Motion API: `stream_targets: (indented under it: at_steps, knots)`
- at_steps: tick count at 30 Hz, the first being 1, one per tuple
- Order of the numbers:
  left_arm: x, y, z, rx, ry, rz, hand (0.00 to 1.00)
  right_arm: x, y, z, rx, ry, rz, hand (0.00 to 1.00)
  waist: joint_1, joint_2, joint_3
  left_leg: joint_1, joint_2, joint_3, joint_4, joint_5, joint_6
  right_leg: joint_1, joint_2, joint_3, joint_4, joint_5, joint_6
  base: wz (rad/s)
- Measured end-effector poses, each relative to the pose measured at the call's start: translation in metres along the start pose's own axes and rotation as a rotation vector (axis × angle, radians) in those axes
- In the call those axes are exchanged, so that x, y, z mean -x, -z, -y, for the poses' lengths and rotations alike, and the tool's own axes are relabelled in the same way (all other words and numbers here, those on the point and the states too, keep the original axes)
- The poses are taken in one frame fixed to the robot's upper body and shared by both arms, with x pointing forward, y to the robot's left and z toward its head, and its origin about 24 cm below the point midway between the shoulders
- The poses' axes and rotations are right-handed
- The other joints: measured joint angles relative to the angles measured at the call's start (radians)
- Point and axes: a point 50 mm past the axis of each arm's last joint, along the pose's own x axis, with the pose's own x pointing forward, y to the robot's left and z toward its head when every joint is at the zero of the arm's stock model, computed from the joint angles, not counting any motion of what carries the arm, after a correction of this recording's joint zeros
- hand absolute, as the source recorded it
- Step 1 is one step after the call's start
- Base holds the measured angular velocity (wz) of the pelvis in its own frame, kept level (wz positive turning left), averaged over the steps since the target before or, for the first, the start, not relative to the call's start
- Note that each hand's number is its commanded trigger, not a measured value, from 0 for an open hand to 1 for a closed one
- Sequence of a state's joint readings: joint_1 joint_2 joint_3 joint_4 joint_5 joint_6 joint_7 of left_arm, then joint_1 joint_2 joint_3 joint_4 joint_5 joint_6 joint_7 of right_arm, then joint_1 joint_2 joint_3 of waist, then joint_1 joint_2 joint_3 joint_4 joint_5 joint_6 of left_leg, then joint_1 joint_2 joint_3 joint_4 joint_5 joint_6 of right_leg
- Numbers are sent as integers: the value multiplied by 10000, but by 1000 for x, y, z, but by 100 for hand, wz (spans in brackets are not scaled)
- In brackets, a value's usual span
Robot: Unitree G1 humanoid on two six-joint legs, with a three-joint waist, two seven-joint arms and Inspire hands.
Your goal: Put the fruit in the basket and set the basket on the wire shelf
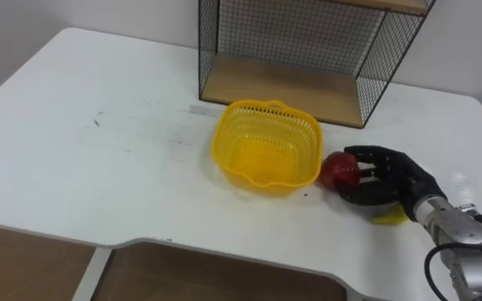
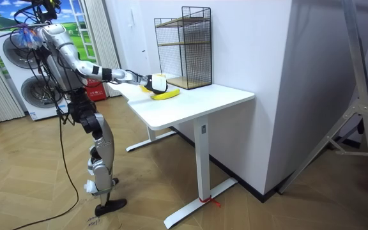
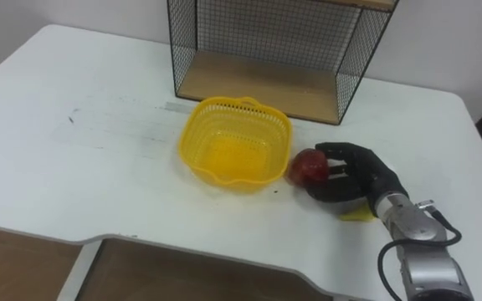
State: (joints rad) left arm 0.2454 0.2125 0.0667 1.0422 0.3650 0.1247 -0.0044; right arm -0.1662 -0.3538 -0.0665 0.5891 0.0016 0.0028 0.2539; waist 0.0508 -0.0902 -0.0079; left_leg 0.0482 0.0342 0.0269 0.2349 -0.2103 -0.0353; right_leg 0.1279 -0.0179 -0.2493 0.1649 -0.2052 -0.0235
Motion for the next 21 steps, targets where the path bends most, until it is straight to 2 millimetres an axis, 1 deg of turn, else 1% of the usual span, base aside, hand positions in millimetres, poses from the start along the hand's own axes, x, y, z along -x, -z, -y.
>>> stream_targets:
  at_steps: [1, 6, 13, 17, 19, 20, 21]
  knots:
    - [0, 0, 0, 14, -29, -10, 0, 0, 0, 0, -8, -1, -10, 100, -29, -2, -10, -3, -4, -1, 0, 0, 0, 17, -3, 1, 2, -1, 1, 0]
    - [1, 7, 1, 74, -46, -181, 0, 2, 2, 0, -86, 36, -42, 100, -210, -12, -9, 119, -8, 32, -14, 0, 0, 99, -11, 28, 8, 5, 10, -1]
    - [1, 6, 0, 93, -124, -110, 0, 6, 4, 6, -209, 768, -50, 100, -295, -16, -13, 190, -12, 63, -123, 8, 15, 103, -1, 86, -99, 24, 33, -1]
    - [1, 5, 0, 98, -122, -37, 0, 6, -2, 10, -244, 1207, 226, 100, -224, 8, 6, 186, 12, 240, -178, 13, 22, 3, 12, 280, -31, 27, 31, -14]
    - [1, 6, 1, 97, -118, -48, 0, 6, -10, 11, -184, 1359, 528, 100, -267, 36, 52, 210, 12, 243, -204, 13, 22, -15, 6, 300, 47, 27, 31, -6]
    - [1, 6, 1, 105, -127, -30, 0, 6, -12, 11, -161, 1370, 645, 100, -287, 42, 60, 245, 13, 252, -242, 13, 22, -12, 8, 322, 47, 27, 31, -5]
    - [1, 6, 1, 95, -128, -14, 0, 7, -19, 11, -102, 1379, 923, 100, -326, 74, 84, 303, 18, 237, -320, 13, 22, 9, 15, 331, 45, 27, 31, -5]
